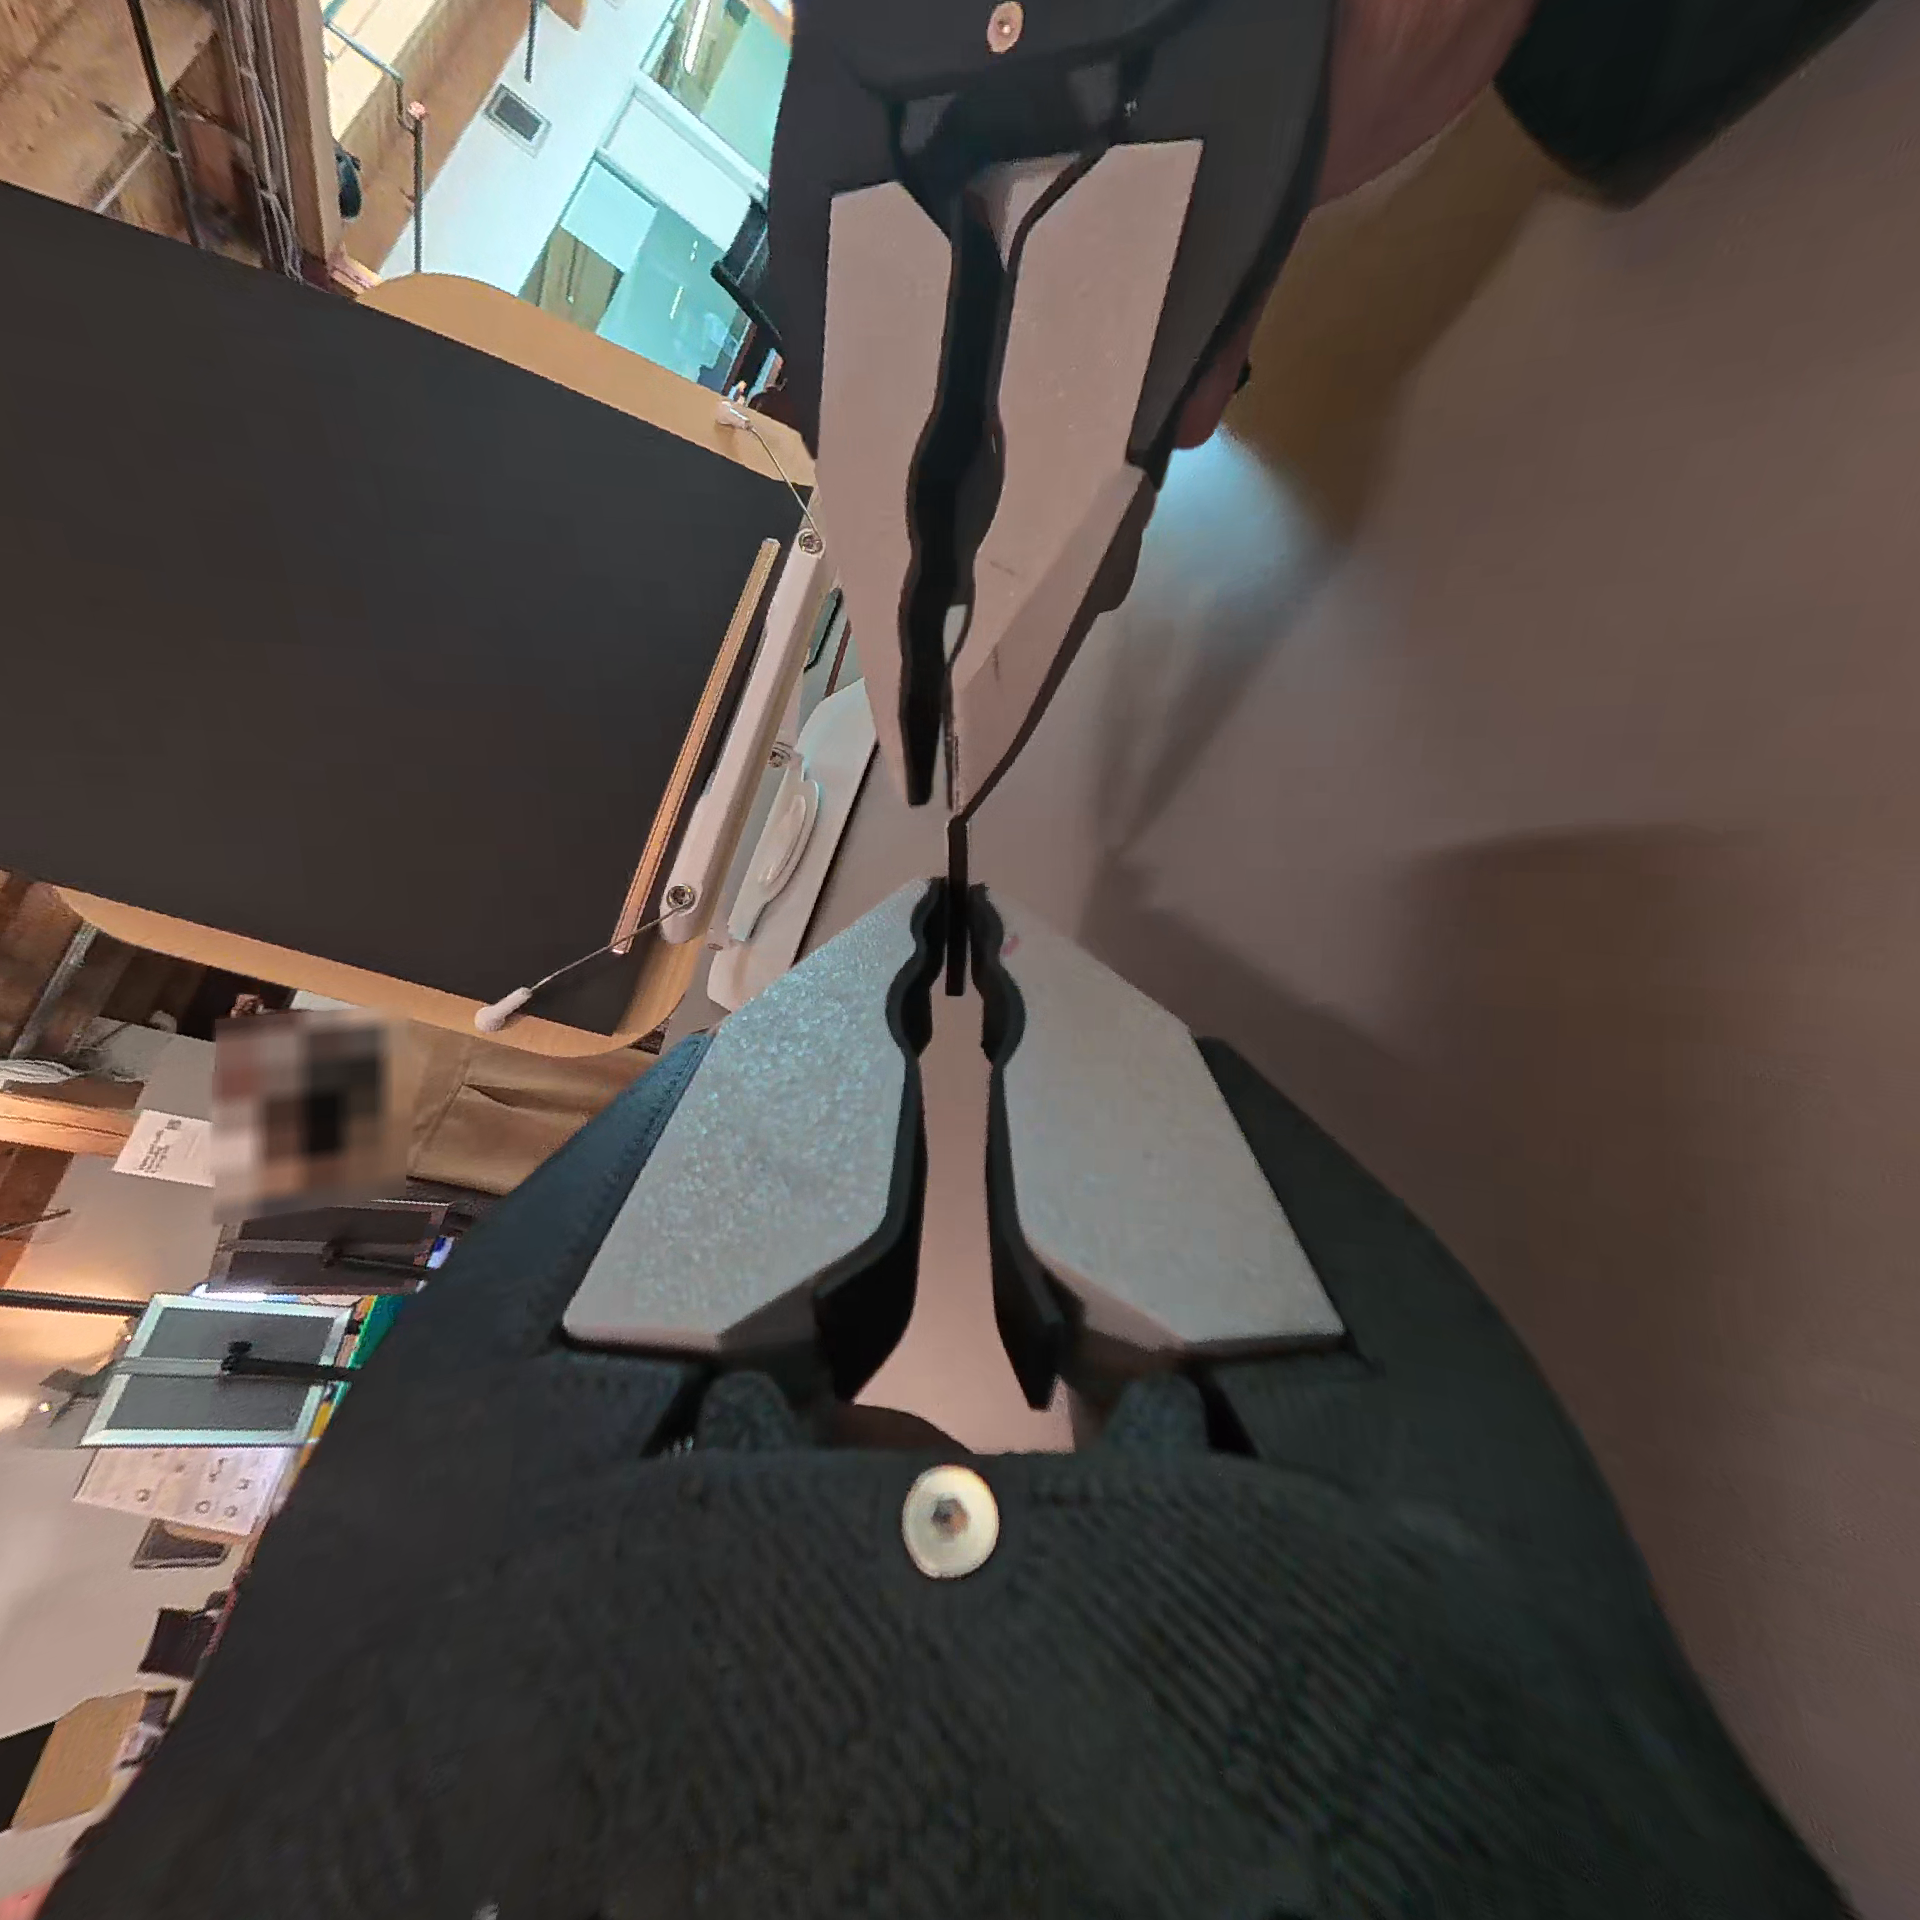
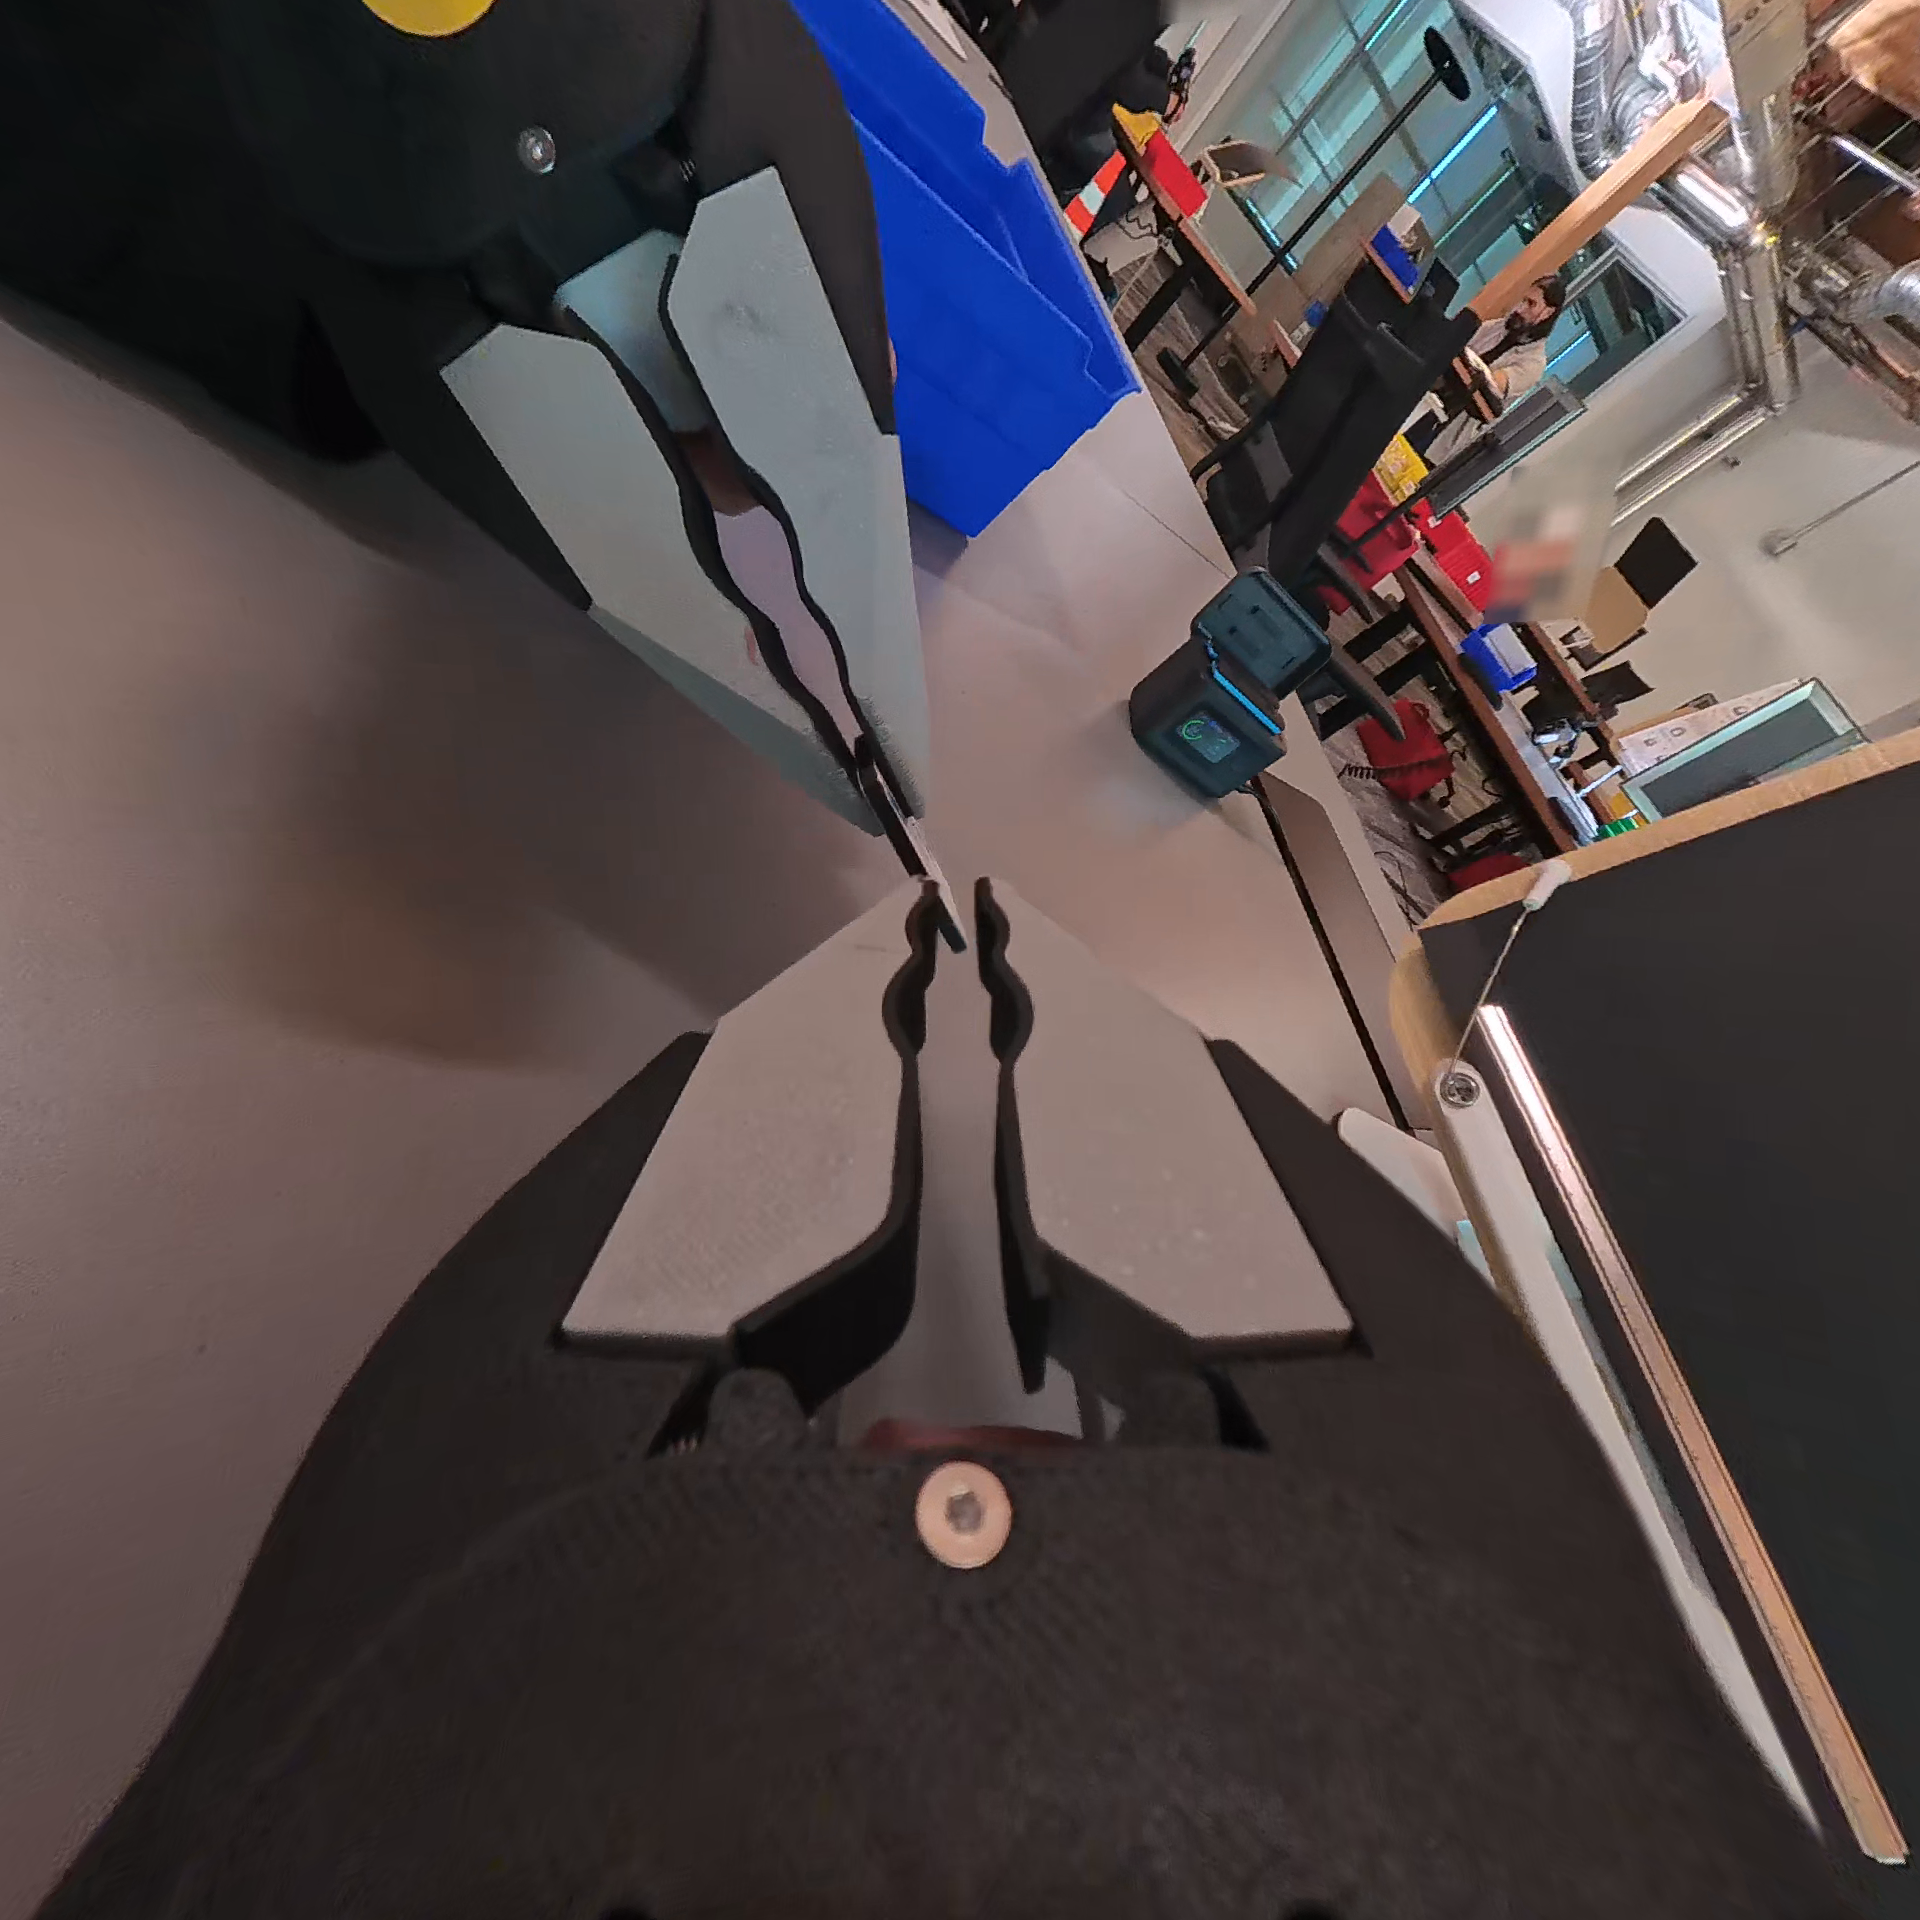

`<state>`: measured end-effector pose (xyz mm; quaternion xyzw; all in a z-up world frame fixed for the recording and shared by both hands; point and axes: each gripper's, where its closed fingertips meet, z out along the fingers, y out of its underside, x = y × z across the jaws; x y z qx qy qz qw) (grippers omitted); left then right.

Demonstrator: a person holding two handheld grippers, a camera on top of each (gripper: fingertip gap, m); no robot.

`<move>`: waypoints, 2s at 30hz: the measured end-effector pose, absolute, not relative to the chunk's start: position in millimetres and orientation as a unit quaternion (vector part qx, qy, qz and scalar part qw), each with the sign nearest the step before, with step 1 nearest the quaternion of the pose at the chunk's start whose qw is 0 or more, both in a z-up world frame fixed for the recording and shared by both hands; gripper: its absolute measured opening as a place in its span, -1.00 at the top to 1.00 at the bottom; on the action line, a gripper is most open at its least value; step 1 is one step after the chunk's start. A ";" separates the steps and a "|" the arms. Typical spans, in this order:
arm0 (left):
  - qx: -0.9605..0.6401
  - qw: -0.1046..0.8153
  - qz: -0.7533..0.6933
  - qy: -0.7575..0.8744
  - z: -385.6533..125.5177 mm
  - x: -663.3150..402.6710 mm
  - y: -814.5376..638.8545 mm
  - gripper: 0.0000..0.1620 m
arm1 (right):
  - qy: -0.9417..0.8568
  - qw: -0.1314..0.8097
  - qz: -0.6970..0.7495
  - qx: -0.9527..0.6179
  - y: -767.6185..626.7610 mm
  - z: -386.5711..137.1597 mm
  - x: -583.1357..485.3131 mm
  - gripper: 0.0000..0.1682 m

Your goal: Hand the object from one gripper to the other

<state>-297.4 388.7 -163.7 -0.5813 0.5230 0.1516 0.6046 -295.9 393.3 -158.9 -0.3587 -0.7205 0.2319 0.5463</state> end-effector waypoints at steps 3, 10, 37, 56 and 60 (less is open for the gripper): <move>-0.581 0.605 0.149 0.524 -163.8 -296.1 388.1 0.98 | -0.717 0.543 0.248 -0.359 390.4 -156.0 -295.6 0.81; -0.587 0.609 0.116 0.520 -163.1 -290.3 384.1 0.99 | -0.742 0.538 0.205 -0.342 387.9 -168.7 -298.5 0.97; -0.625 0.672 -0.040 0.396 -133.1 -297.5 383.5 0.78 | -0.642 0.524 0.428 -0.359 372.1 -116.0 -289.2 1.00; -0.613 0.675 -0.156 0.381 -121.3 -285.0 370.5 1.00 | -0.595 0.479 0.540 -0.352 363.4 -99.6 -283.1 1.00; -0.609 0.680 -0.211 0.350 -111.1 -288.7 368.2 1.00 | -0.590 0.475 0.548 -0.355 365.7 -98.7 -281.7 1.00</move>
